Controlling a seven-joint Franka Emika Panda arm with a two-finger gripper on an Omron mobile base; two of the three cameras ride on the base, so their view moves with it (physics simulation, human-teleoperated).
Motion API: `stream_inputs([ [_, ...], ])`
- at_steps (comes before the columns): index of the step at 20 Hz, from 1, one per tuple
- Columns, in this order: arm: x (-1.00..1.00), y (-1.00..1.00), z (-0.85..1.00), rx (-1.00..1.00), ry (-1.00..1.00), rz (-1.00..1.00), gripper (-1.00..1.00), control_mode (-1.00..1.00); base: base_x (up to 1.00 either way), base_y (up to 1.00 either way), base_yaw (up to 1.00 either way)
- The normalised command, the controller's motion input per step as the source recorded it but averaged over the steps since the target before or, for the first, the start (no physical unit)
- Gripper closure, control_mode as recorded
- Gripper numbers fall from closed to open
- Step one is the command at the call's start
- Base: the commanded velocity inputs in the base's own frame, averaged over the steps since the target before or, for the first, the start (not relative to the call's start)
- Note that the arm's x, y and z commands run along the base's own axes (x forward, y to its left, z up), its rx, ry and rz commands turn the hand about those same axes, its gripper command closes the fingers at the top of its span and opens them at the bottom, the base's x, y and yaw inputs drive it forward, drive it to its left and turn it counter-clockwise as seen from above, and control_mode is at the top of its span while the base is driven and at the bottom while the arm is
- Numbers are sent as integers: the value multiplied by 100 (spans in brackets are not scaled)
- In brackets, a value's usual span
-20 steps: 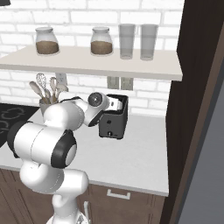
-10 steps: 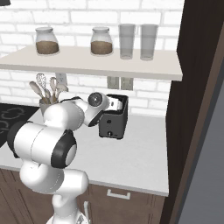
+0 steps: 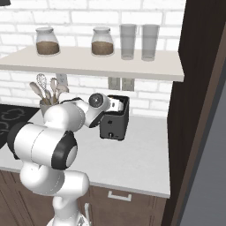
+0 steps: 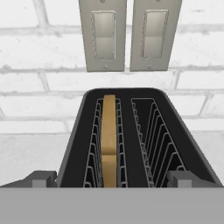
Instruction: Start the toaster. Once the lever pops up, take the bread to the plate on the dining counter.
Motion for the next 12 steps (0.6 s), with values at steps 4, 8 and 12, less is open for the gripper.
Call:
stream_inputs([
  [4, 0, 0, 0, 0, 0, 0, -100, -100, 0, 0, 0],
  [8, 0, 0, 0, 0, 0, 0, -100, -100, 0, 0, 0],
  [12, 0, 0, 0, 0, 0, 0, -100, -100, 0, 0, 0],
])
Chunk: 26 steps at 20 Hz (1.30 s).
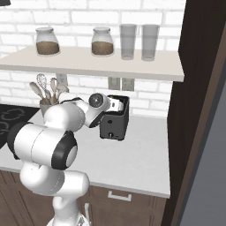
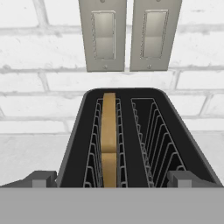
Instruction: Start the toaster. Once the lever pops up, take the bread to the plate on the dining counter.
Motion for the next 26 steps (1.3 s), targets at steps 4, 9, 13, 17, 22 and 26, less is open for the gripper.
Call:
stream_inputs([
  [4, 0, 0, 0, 0, 0, 0, -100, -100, 0, 0, 0],
  [9, 0, 0, 0, 0, 0, 0, -100, -100, 0, 0, 0],
  [13, 0, 0, 0, 0, 0, 0, -100, -100, 0, 0, 0],
  [17, 0, 0, 0, 0, 0, 0, -100, -100, 0, 0, 0],
  [22, 0, 0, 0, 0, 0, 0, -100, -100, 0, 0, 0],
  [26, 0, 0, 0, 0, 0, 0, -100, -100, 0, 0, 0],
])
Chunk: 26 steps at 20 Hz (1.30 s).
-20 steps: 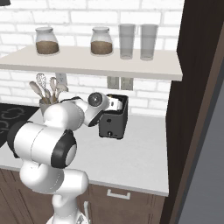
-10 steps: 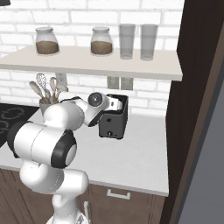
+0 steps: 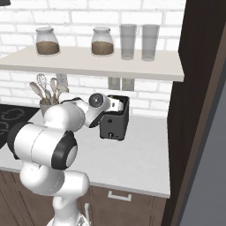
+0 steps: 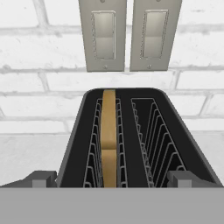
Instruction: Start the toaster. Once the lever pops up, take the bread to the plate on the dining counter.
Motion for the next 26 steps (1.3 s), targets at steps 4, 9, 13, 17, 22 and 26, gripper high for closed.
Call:
stream_inputs([
  [4, 0, 0, 0, 0, 0, 0, -100, -100, 0, 0, 0],
  [9, 0, 0, 0, 0, 0, 0, -100, -100, 0, 0, 0],
  [13, 0, 0, 0, 0, 0, 0, -100, -100, 0, 0, 0],
  [17, 0, 0, 0, 0, 0, 0, -100, -100, 0, 0, 0],
  [22, 0, 0, 0, 0, 0, 0, -100, -100, 0, 0, 0],
  [26, 0, 0, 0, 0, 0, 0, -100, -100, 0, 0, 0],
])
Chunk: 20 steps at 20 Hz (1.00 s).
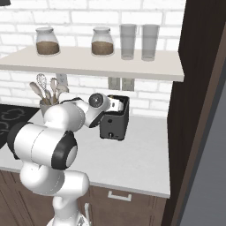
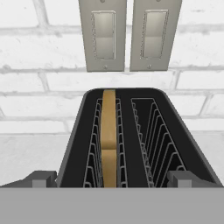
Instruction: Start the toaster. Once the lever pops up, take the bread to the plate on the dining counter.
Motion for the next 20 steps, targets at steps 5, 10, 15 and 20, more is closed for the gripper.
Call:
stream_inputs([
  [5, 0, 0, 0, 0, 0, 0, -100, -100, 0, 0, 0],
  [10, 0, 0, 0, 0, 0, 0, -100, -100, 0, 0, 0],
  [15, 0, 0, 0, 0, 0, 0, -100, -100, 0, 0, 0],
  [20, 0, 0, 0, 0, 0, 0, -100, -100, 0, 0, 0],
])
